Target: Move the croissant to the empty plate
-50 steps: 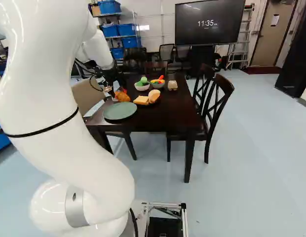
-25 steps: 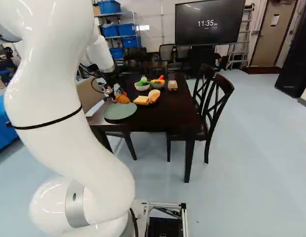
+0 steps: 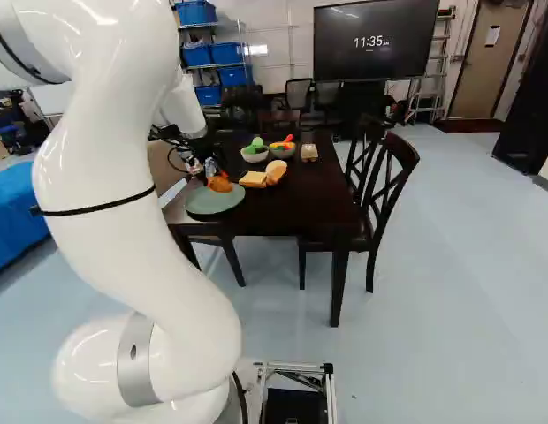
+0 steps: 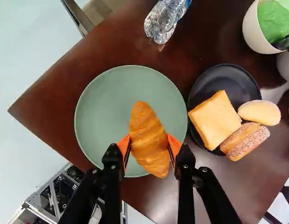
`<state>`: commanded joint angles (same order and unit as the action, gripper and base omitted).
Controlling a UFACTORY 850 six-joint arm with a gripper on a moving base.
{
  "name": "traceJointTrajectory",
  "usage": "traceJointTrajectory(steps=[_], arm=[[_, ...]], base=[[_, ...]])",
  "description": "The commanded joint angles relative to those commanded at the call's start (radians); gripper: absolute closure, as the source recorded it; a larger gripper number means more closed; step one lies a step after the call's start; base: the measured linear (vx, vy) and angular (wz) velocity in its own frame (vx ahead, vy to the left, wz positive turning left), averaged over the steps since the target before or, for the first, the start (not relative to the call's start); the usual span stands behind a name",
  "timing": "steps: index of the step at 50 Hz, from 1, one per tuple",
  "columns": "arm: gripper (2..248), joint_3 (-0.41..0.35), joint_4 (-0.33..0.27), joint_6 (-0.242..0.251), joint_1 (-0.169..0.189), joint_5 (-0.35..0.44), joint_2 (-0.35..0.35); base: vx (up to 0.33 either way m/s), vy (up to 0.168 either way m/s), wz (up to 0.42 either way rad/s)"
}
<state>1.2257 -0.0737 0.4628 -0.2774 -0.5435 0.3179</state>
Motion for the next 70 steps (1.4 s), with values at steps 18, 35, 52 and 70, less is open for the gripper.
traceJointTrajectory(steps=[18, 35, 52, 70], arm=[[128, 0.023, 0.000, 0.000, -0.004, 0.000, 0.061], [128, 0.030, 0.000, 0.000, -0.004, 0.000, 0.092], [73, 0.030, 0.000, 0.000, -0.004, 0.000, 0.092], [3, 0.030, 0.000, 0.000, -0.004, 0.000, 0.092]], base=[[0.000, 0.000, 0.000], [0.000, 0.000, 0.000], [0.000, 0.000, 0.000], [0.000, 0.000, 0.000]])
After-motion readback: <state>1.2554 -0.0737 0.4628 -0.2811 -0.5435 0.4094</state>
